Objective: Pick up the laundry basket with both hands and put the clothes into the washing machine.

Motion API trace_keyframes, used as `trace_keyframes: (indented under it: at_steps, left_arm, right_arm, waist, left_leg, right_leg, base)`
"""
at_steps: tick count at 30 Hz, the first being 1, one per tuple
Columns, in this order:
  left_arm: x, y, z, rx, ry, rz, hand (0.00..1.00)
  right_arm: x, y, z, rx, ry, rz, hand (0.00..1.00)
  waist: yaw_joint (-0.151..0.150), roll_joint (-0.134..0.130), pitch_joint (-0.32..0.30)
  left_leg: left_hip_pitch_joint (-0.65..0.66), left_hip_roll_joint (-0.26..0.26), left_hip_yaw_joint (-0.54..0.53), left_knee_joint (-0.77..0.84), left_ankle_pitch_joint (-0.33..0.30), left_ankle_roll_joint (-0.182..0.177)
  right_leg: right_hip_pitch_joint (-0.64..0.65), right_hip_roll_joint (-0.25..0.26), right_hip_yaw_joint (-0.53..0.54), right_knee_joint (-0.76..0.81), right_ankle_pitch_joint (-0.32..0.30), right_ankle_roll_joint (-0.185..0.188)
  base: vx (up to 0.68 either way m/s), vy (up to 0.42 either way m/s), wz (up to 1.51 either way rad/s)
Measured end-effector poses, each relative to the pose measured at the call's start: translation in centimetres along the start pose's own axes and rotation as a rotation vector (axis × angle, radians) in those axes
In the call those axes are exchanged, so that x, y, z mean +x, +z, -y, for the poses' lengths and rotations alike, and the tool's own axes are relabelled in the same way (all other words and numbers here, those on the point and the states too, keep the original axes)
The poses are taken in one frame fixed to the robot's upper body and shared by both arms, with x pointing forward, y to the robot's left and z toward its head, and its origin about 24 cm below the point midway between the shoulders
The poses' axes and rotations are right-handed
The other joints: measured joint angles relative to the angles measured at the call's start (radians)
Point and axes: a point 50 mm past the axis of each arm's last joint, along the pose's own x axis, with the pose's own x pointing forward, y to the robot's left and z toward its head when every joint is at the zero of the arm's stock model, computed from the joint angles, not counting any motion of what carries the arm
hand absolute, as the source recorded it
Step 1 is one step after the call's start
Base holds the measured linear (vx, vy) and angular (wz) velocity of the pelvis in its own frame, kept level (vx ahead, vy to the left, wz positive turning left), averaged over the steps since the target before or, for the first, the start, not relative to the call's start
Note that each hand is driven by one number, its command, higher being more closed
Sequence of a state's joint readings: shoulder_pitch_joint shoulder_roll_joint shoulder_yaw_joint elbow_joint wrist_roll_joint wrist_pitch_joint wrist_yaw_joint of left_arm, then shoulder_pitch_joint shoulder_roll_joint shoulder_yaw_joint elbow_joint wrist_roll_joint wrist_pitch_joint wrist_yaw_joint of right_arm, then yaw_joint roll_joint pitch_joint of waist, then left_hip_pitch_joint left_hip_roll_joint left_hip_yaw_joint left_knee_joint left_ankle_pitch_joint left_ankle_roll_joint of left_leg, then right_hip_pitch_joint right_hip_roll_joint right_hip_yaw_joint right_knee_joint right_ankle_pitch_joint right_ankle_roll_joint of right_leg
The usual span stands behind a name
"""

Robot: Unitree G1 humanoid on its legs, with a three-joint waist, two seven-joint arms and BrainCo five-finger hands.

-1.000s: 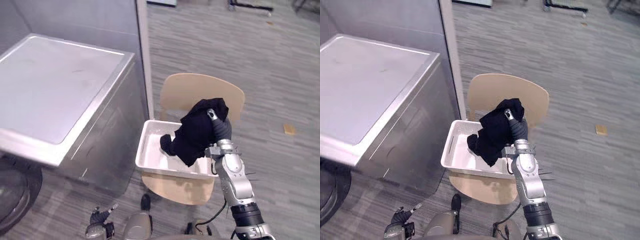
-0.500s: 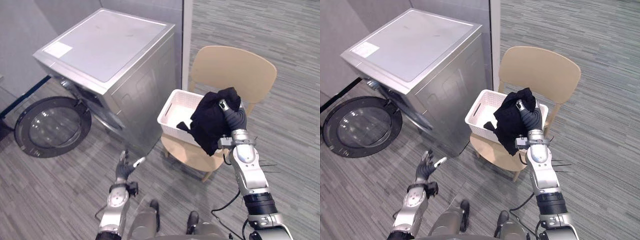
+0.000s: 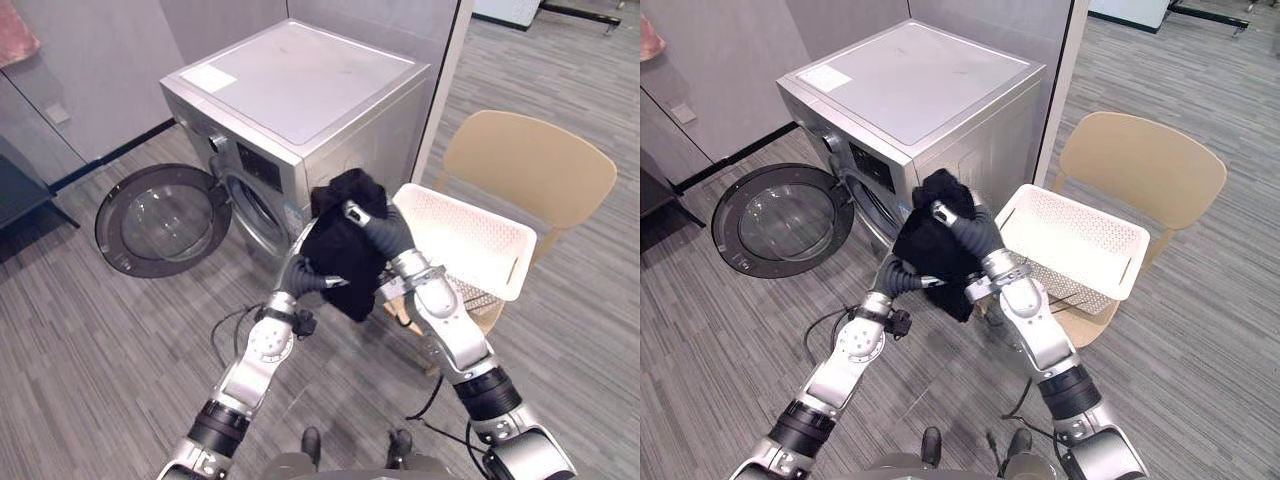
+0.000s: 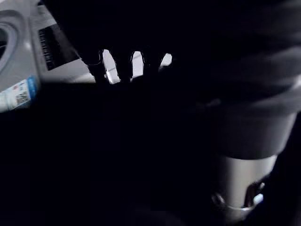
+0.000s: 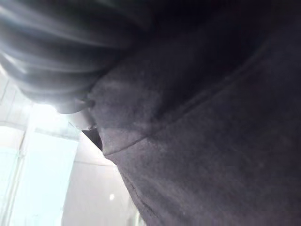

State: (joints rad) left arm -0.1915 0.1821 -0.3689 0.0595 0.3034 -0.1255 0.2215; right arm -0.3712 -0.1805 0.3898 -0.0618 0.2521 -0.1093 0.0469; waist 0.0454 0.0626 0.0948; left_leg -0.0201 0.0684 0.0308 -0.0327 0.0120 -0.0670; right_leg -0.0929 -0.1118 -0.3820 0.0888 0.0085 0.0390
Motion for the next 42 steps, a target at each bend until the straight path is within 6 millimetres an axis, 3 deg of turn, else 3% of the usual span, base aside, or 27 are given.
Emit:
trace_keyframes:
  at_steps: [3, 4, 9, 10, 18, 22, 30, 36, 37, 38, 39, 40, 41, 42]
  left_arm:
    - [0.0, 0.1, 0.5, 0.037, -0.013, 0.012, 0.00]
    - [0.0, 0.0, 0.6, 0.054, -0.010, 0.009, 1.00]
    - [-0.2, -0.5, 0.9, 0.097, -0.001, -0.010, 1.00]
    - [-0.3, -0.7, 1.1, 0.103, -0.002, -0.016, 1.00]
    - [-0.8, -1.5, 1.3, 0.042, 0.003, -0.067, 1.00]
    - [-1.6, -3.0, 0.0, -0.091, 0.141, -0.178, 1.00]
    - [-5.1, -6.4, -2.7, -0.186, 0.330, -0.367, 1.00]
    - [-8.6, -10.0, -3.7, -0.223, 0.413, -0.560, 1.00]
    - [-9.4, -10.7, -3.3, -0.236, 0.410, -0.611, 1.00]
    - [-9.5, -10.8, -3.3, -0.237, 0.411, -0.617, 1.00]
    - [-10.5, -11.3, -3.4, -0.239, 0.419, -0.652, 1.00]
    - [-11.0, -11.5, -3.3, -0.244, 0.423, -0.676, 1.00]
    - [-11.7, -11.8, -3.2, -0.248, 0.425, -0.705, 1.00]
    - [-12.1, -12.1, -3.1, -0.251, 0.429, -0.726, 1.00]
  right_arm:
    - [-0.1, -0.7, -1.0, 0.100, 0.055, -0.026, 1.00]
    - [-0.2, -1.0, -1.2, 0.147, 0.063, -0.039, 1.00]
    - [-0.8, -2.1, -2.0, 0.322, 0.078, -0.080, 1.00]
    - [-1.0, -2.3, -2.0, 0.369, 0.070, -0.085, 0.00]
    - [-2.2, -3.0, -2.3, 0.380, 0.055, -0.091, 0.00]
    - [-3.6, -3.8, -1.6, 0.292, 0.001, -0.122, 0.00]
    - [-7.1, -5.5, 3.0, -0.176, -0.240, -0.272, 0.00]
    - [-10.9, -6.9, 6.2, -0.468, -0.341, -0.449, 0.00]
    - [-12.8, -8.1, 7.1, -0.520, -0.359, -0.557, 0.00]
    - [-13.0, -8.3, 7.2, -0.524, -0.359, -0.571, 0.00]
    - [-14.2, -9.5, 7.5, -0.526, -0.367, -0.652, 0.00]
    - [-14.8, -10.1, 7.7, -0.543, -0.363, -0.696, 0.00]
    - [-15.9, -10.8, 8.1, -0.563, -0.366, -0.763, 0.00]
    - [-17.0, -11.3, 8.7, -0.579, -0.383, -0.827, 0.00]
  waist:
    - [-0.003, -0.010, -0.009]
    - [-0.003, -0.012, -0.013]
    - [-0.002, -0.016, -0.028]
    - [-0.003, -0.016, -0.030]
    - [-0.002, -0.035, -0.052]
    - [-0.003, -0.037, -0.057]
    - [-0.001, -0.036, -0.057]
    - [0.012, -0.029, -0.051]
    - [0.033, -0.026, -0.047]
    - [0.034, -0.027, -0.047]
    - [0.034, -0.042, -0.041]
    - [0.027, -0.047, -0.039]
    - [0.023, -0.044, -0.039]
    - [0.029, -0.047, -0.033]
  left_leg:
    - [-0.003, 0.005, 0.000, 0.000, 0.003, 0.001]
    - [-0.002, 0.008, -0.001, 0.001, 0.003, 0.000]
    - [-0.001, 0.024, -0.009, 0.000, 0.009, -0.008]
    - [-0.002, 0.032, -0.019, -0.002, 0.013, -0.016]
    - [-0.002, 0.054, -0.038, -0.005, 0.018, -0.023]
    - [0.016, 0.057, -0.043, -0.026, 0.032, -0.033]
    - [0.016, 0.058, -0.060, -0.041, 0.038, -0.028]
    - [-0.085, 0.056, -0.156, -0.026, 0.049, -0.014]
    - [-0.111, 0.049, -0.187, -0.022, 0.058, 0.000]
    - [-0.113, 0.046, -0.191, -0.023, 0.060, 0.004]
    - [-0.126, 0.020, -0.166, -0.023, 0.047, 0.132]
    - [-0.134, 0.015, -0.111, -0.026, 0.033, 0.213]
    - [-0.143, 0.026, -0.002, -0.032, 0.013, 0.259]
    - [-0.162, 0.041, 0.145, -0.025, 0.022, 0.247]
  right_leg:
    - [0.005, 0.010, 0.001, -0.023, 0.015, -0.007]
    - [0.011, 0.015, 0.000, -0.030, 0.018, -0.010]
    - [0.037, 0.040, -0.011, -0.074, 0.036, -0.024]
    - [0.046, 0.044, -0.021, -0.084, 0.039, -0.028]
    - [0.071, 0.077, -0.035, -0.111, 0.040, -0.036]
    - [0.072, 0.090, -0.039, -0.115, 0.043, -0.042]
    - [0.087, 0.093, -0.057, -0.117, 0.029, -0.040]
    - [0.021, 0.074, -0.146, -0.056, -0.011, -0.043]
    - [-0.014, 0.038, -0.198, 0.050, -0.077, -0.037]
    - [-0.020, 0.033, -0.204, 0.064, -0.087, -0.035]
    - [-0.040, -0.028, -0.251, 0.145, -0.140, -0.029]
    - [-0.039, -0.052, -0.278, 0.164, -0.157, -0.021]
    - [-0.033, -0.080, -0.321, 0.173, -0.166, -0.015]
    - [-0.035, -0.115, -0.369, 0.195, -0.174, -0.020]
  base:
    - [-0.02, -0.011, -0.06]
    - [0.00, 0.000, 0.00]
    - [0.00, -0.032, 0.05]
    - [0.00, -0.026, 0.12]
    - [0.00, -0.031, 0.05]
    - [0.02, -0.009, 0.02]
    - [-0.02, 0.009, 0.09]
    - [-0.02, -0.028, 0.48]
    - [0.02, -0.044, 0.70]
    - [0.05, -0.029, 1.04]
    - [0.04, 0.012, 0.89]
    - [0.07, 0.006, 1.39]
    - [0.10, 0.024, 1.42]
    - [0.13, 0.060, 1.35]
